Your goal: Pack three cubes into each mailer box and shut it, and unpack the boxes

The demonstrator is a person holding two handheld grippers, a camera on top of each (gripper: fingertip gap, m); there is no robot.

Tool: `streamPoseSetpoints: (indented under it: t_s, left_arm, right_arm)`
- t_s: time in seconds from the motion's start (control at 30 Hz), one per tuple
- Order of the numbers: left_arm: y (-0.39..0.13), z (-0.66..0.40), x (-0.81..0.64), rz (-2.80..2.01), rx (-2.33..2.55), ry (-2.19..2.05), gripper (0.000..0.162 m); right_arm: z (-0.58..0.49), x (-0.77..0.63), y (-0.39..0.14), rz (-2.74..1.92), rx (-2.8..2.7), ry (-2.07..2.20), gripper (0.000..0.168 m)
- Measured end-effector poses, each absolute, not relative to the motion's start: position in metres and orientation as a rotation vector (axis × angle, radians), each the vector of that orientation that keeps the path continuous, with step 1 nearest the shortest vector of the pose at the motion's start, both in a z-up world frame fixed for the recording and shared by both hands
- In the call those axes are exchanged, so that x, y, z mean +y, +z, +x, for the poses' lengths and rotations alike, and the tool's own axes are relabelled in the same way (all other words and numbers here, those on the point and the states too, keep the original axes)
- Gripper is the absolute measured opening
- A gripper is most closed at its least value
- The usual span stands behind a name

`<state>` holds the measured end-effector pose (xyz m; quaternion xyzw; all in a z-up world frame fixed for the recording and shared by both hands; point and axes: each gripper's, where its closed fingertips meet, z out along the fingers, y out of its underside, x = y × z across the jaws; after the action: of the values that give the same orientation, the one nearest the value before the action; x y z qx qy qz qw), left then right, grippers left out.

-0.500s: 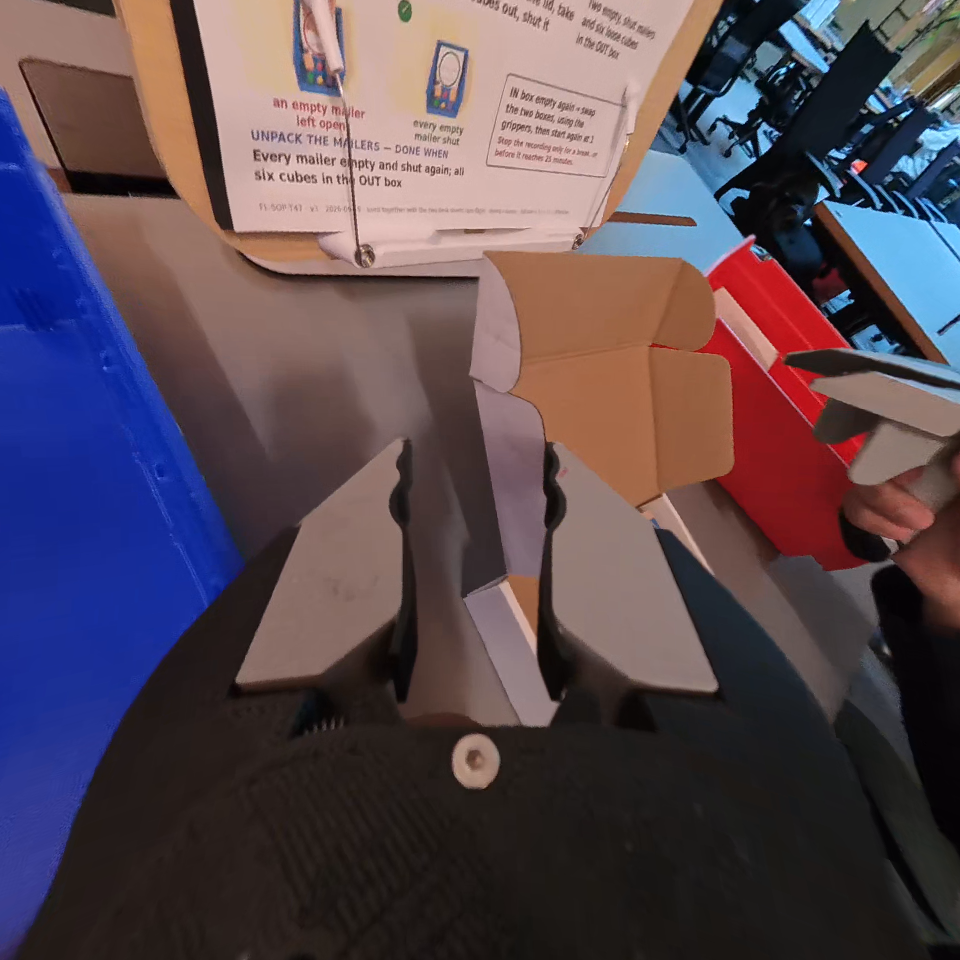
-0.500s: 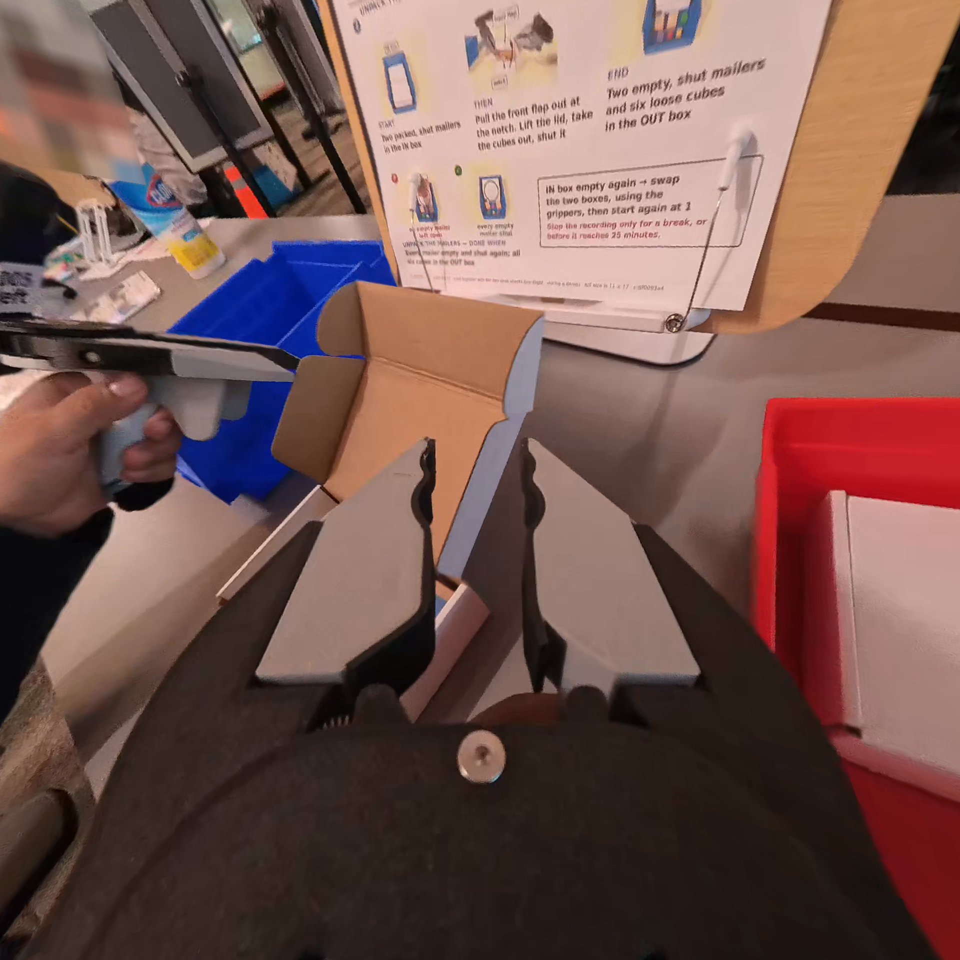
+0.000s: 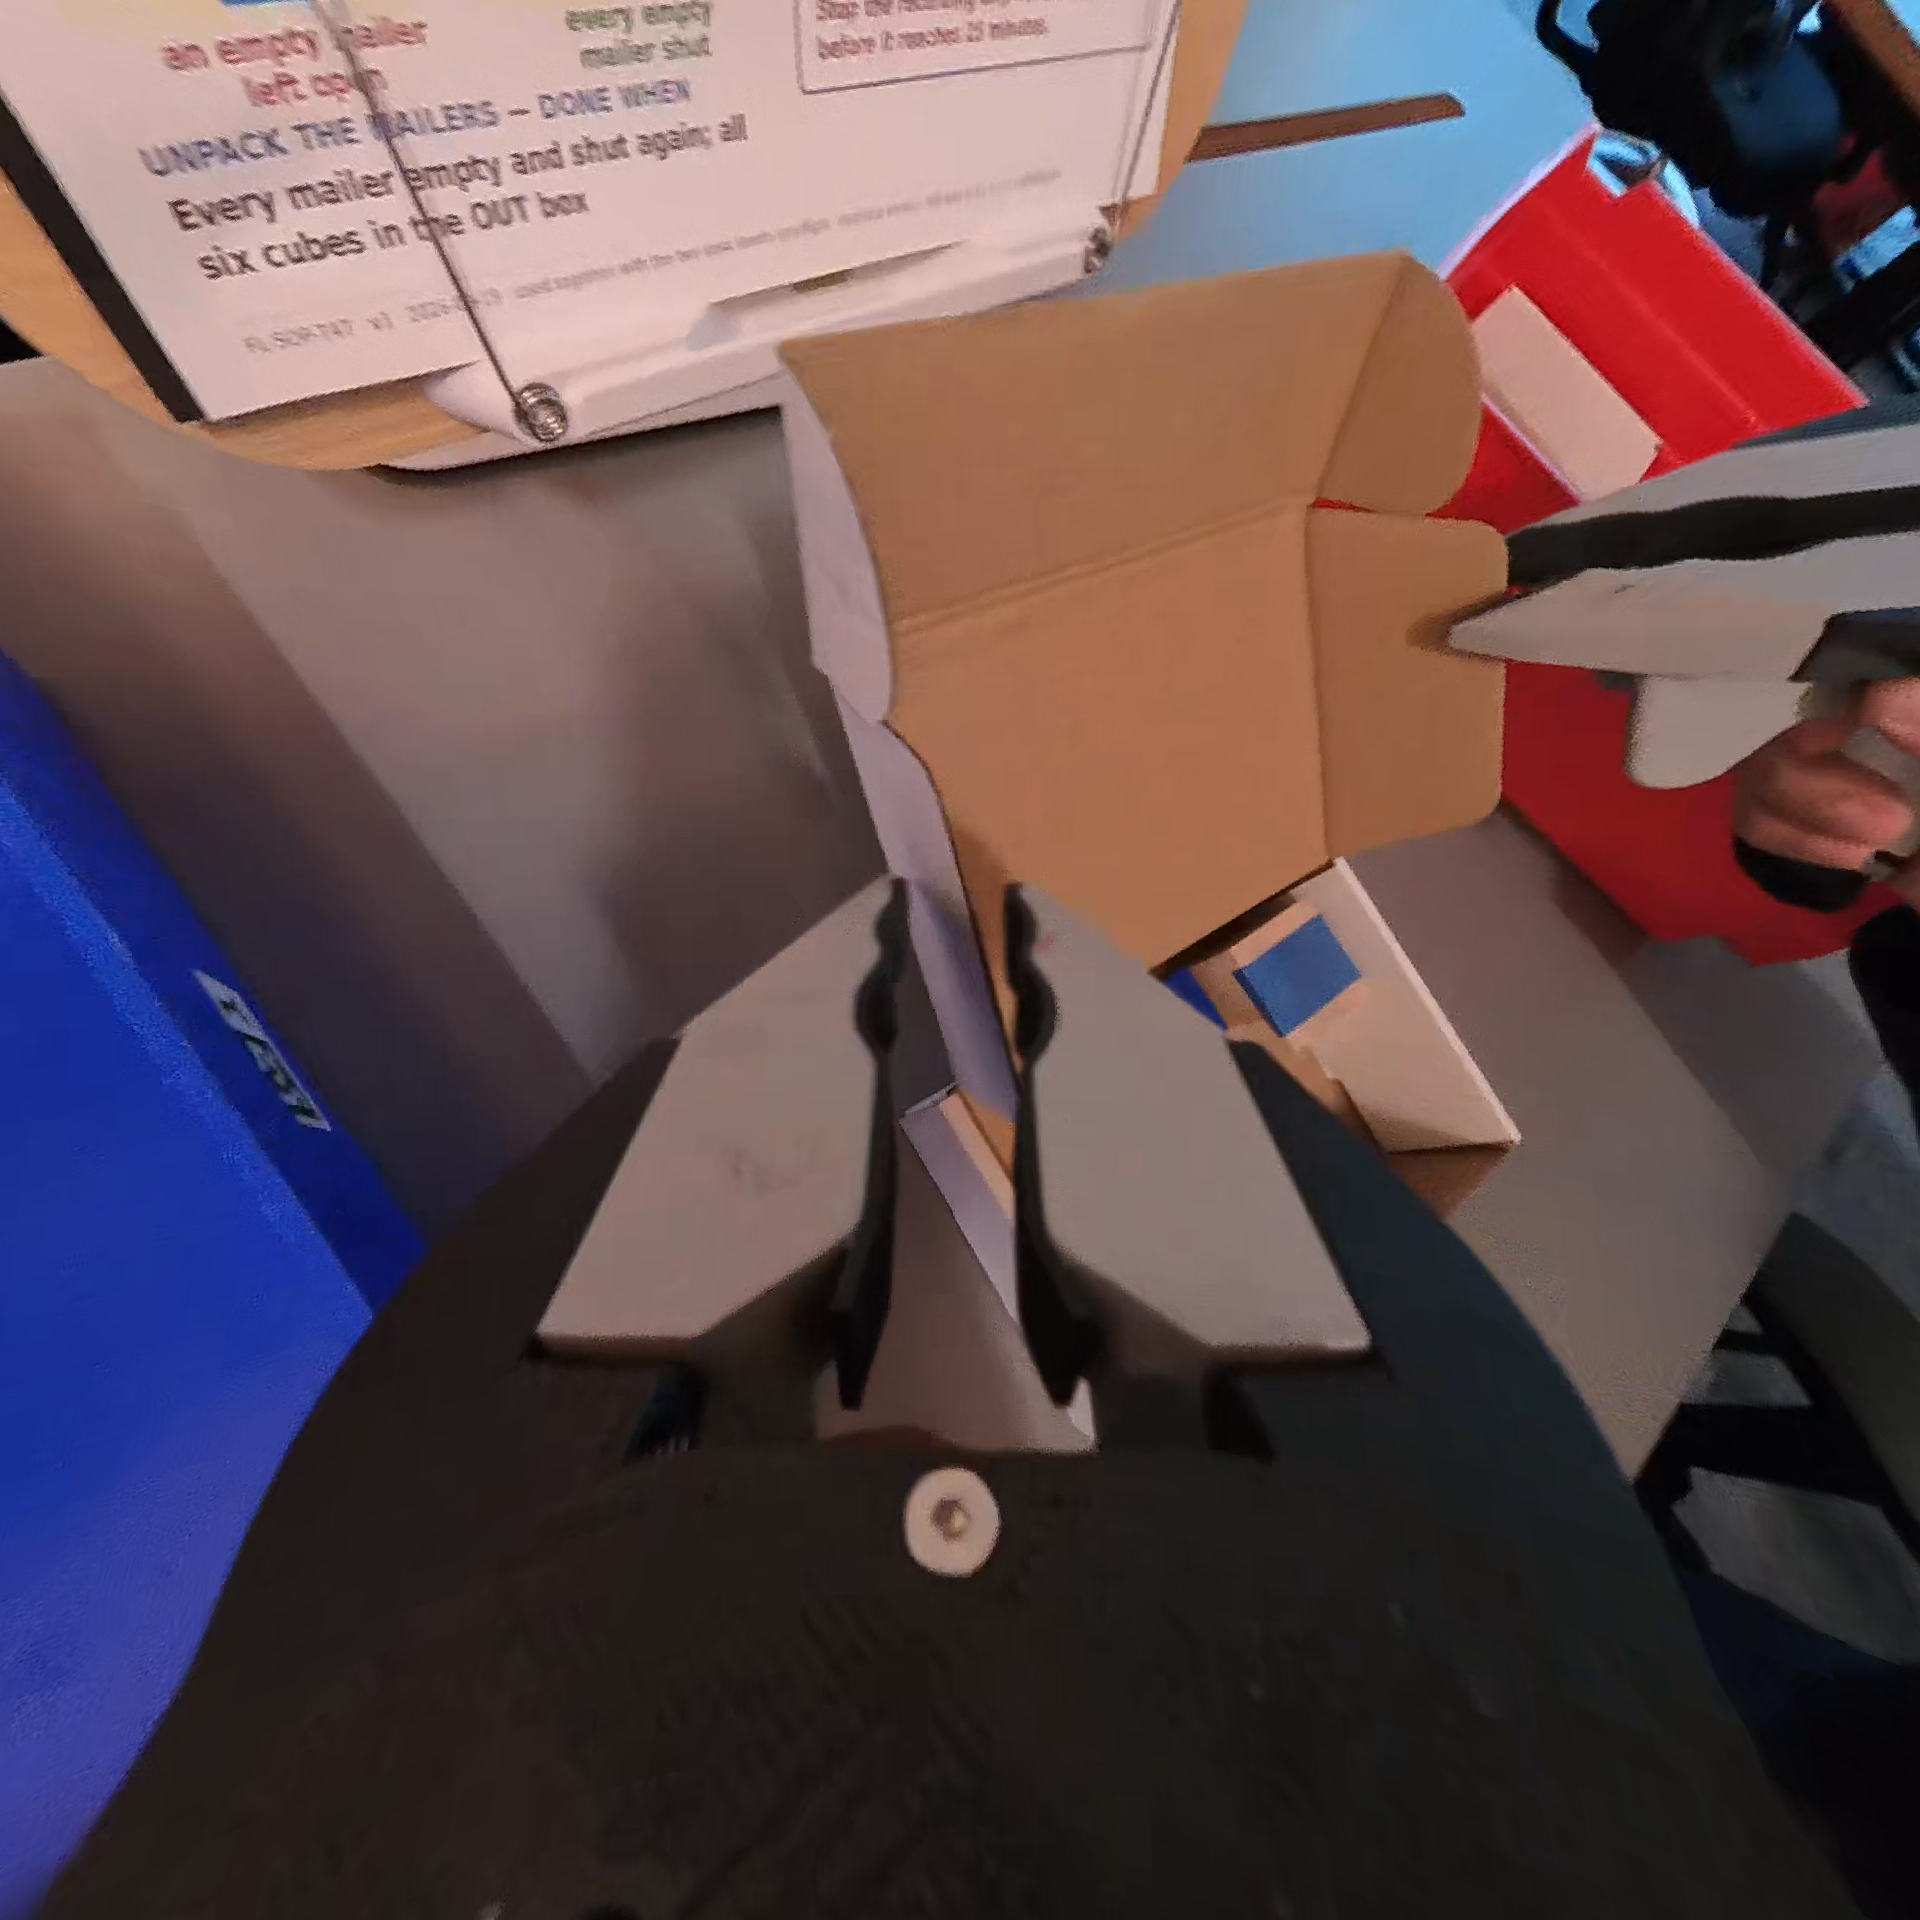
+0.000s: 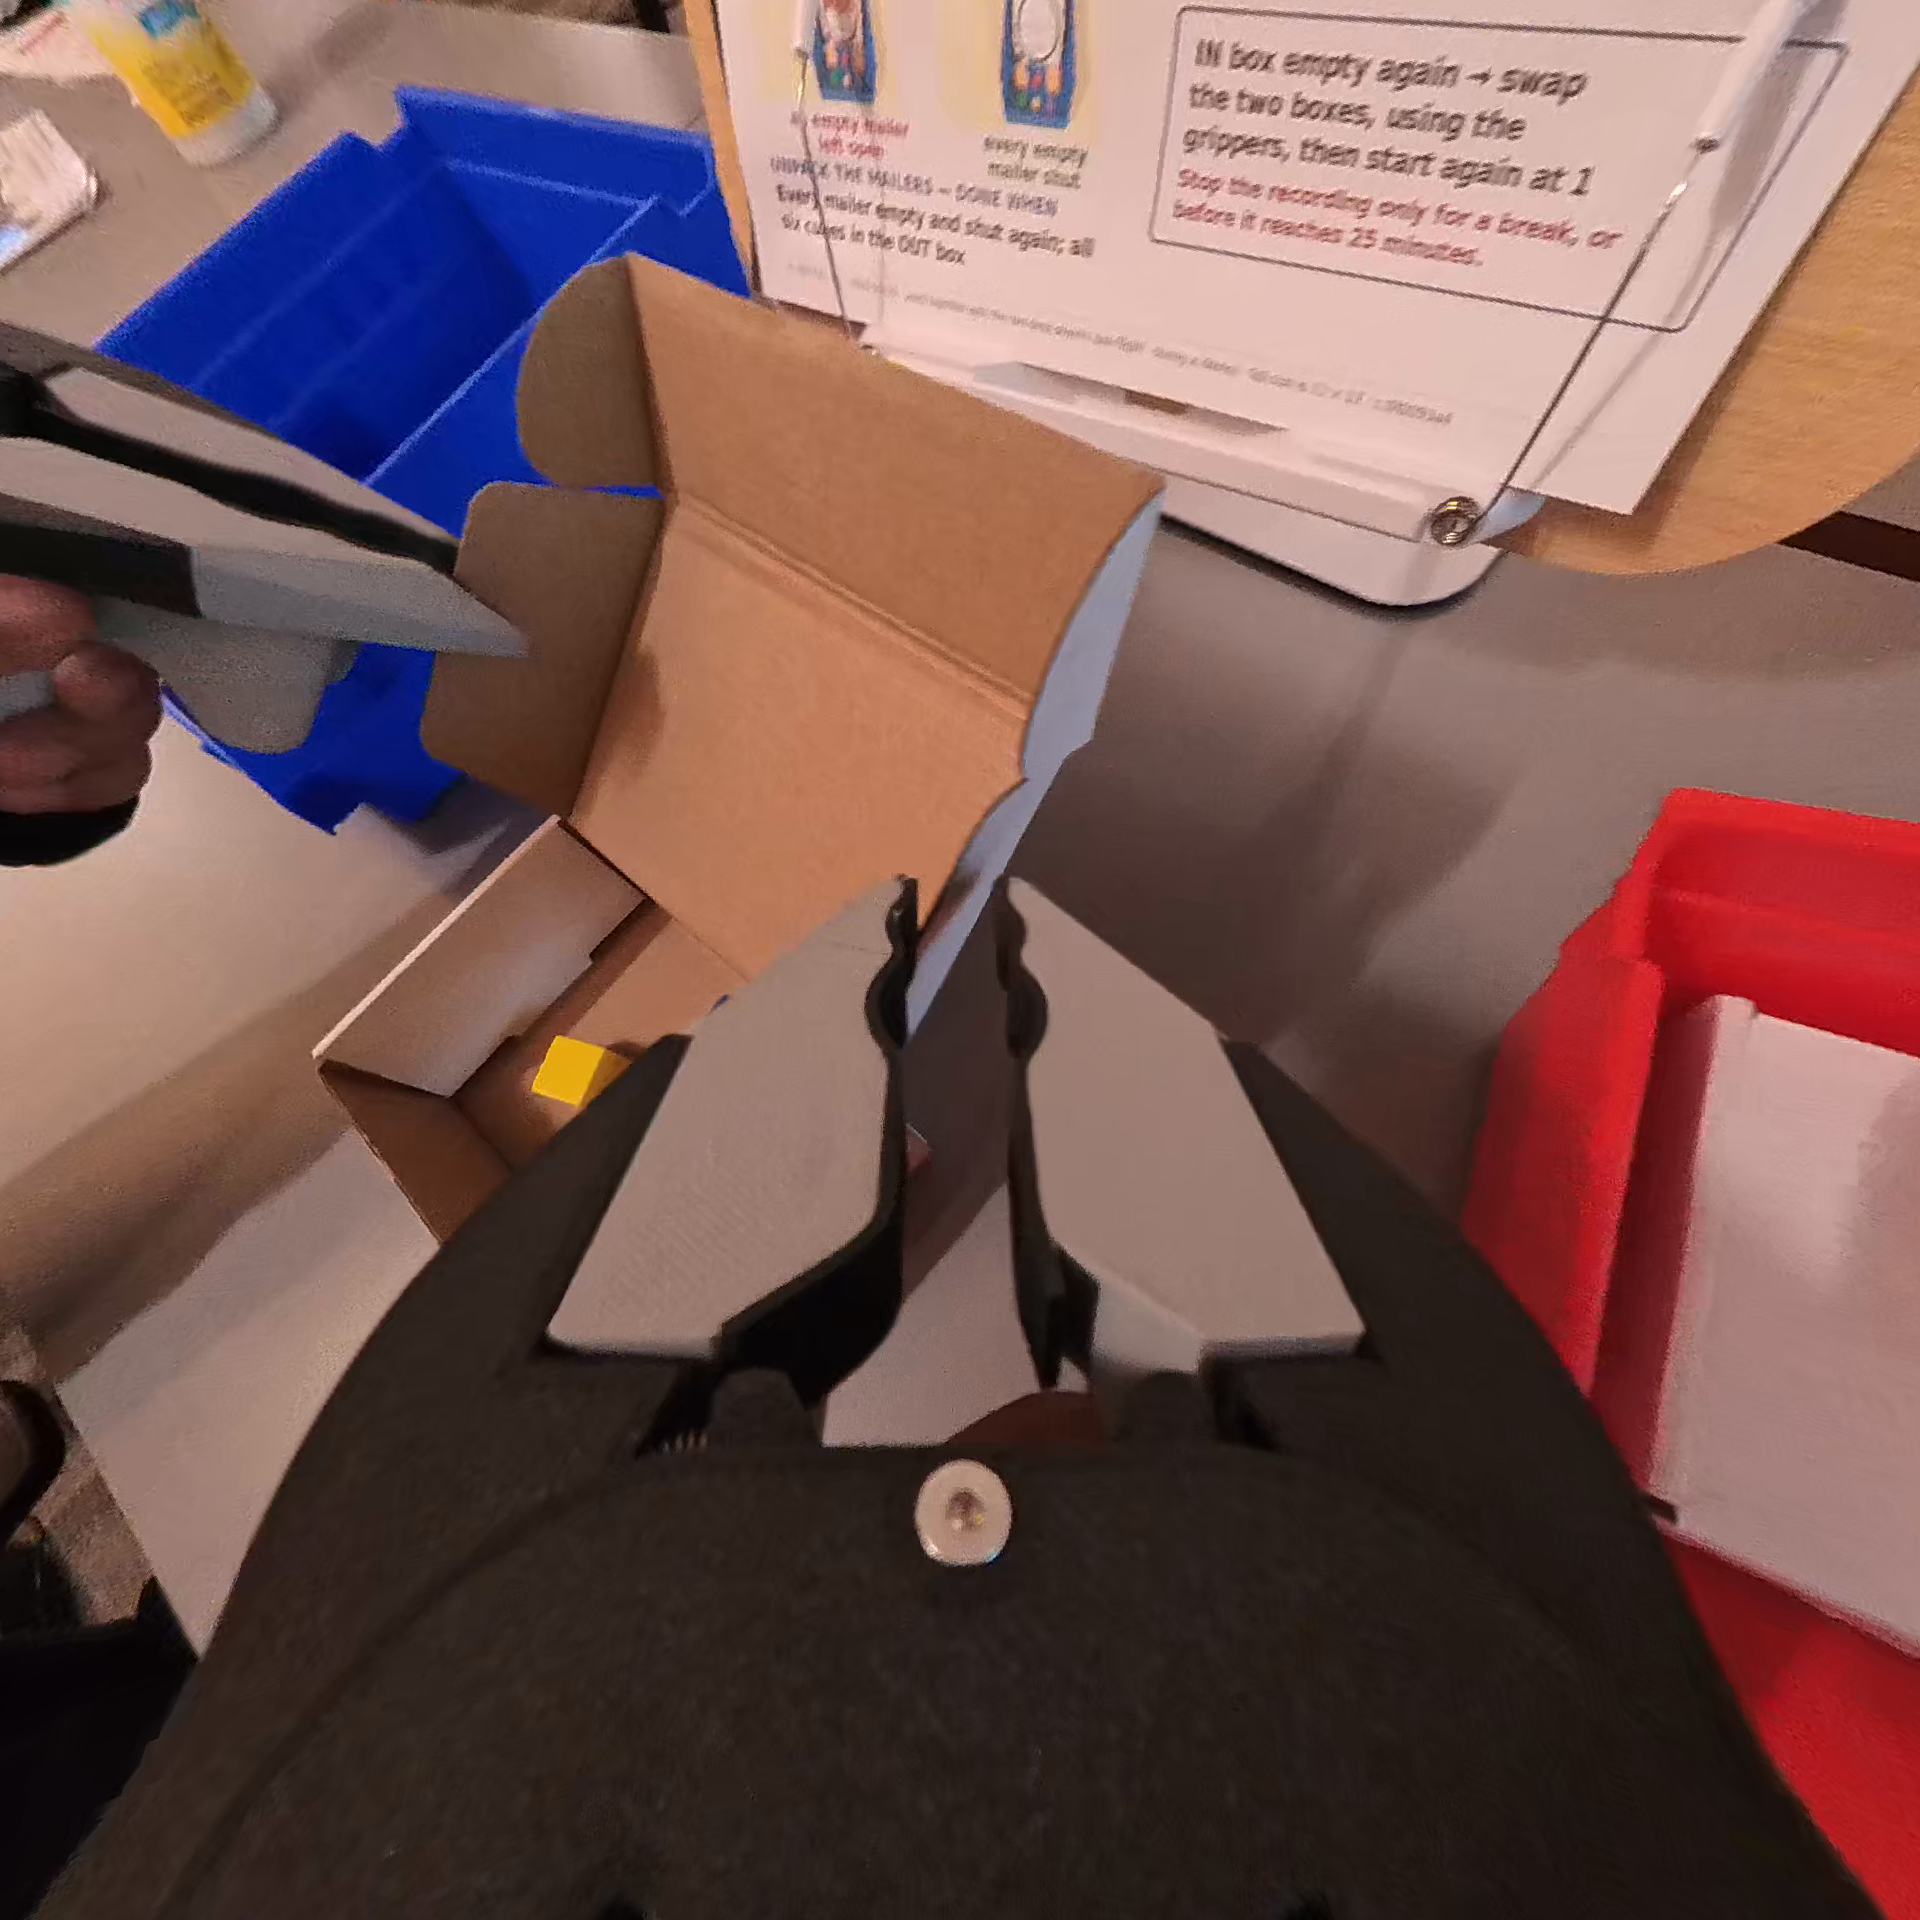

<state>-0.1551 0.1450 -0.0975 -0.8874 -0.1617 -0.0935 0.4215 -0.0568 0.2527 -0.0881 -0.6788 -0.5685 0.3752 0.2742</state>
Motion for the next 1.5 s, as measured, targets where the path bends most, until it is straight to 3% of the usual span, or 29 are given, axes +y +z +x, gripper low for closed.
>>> streamPoseSetpoints:
  t_s: [0.07, 0.67, 1.23, 1.4, 1.5]
  left_arm:
    - [-0.097, -0.153, 0.146, -2.224, -0.390, -0.202, 0.009]
    - [-0.088, -0.087, 0.094, -1.977, -0.288, 0.109, 0.010]
    - [-0.148, -0.024, 0.052, -2.117, -0.096, 0.089, 0.014]
    - [-0.137, -0.019, 0.021, -2.109, -0.081, -0.061, 0.041]
    - [-0.118, -0.027, -0.002, -2.097, -0.027, -0.014, 0.043]
  right_arm:
    - [-0.059, 0.249, -0.088, -1.815, -1.545, 1.000, 0.007]
    - [-0.004, 0.194, -0.076, -1.468, -1.517, 0.822, 0.007]
    - [0.056, 0.153, -0.130, -1.272, -1.769, 0.575, 0.002]
    - [0.078, 0.138, -0.120, -1.185, -1.858, 0.713, 0.016]
    - [0.091, 0.148, -0.094, -1.112, -1.851, 0.722, 0.019]
